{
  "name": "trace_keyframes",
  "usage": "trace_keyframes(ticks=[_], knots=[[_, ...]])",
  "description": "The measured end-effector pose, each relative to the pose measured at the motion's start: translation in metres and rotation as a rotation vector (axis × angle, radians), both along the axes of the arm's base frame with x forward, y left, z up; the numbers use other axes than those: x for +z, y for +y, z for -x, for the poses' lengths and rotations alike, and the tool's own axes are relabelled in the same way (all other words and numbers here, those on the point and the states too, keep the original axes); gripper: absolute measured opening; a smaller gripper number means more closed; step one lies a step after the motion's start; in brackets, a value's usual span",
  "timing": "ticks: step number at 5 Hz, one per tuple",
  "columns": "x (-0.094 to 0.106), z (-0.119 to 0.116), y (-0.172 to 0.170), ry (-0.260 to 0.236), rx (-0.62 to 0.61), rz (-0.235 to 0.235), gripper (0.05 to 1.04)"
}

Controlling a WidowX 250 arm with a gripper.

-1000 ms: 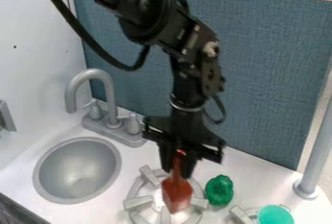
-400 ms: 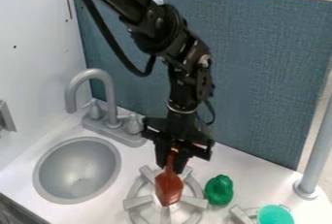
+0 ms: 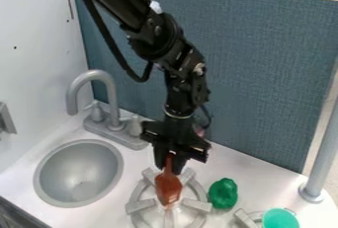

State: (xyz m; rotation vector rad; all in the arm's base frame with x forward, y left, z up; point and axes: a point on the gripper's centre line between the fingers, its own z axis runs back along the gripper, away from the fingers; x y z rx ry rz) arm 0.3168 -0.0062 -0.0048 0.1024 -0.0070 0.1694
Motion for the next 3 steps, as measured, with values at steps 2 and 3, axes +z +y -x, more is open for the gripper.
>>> trace_keyframes(ticks=[2,3], knots=[[-0.011,-0.003,0.008,-0.004,0.044,0.012,0.340],[-0.015,-0.006,0.006,0.012,0.045,0.030,0.340]])
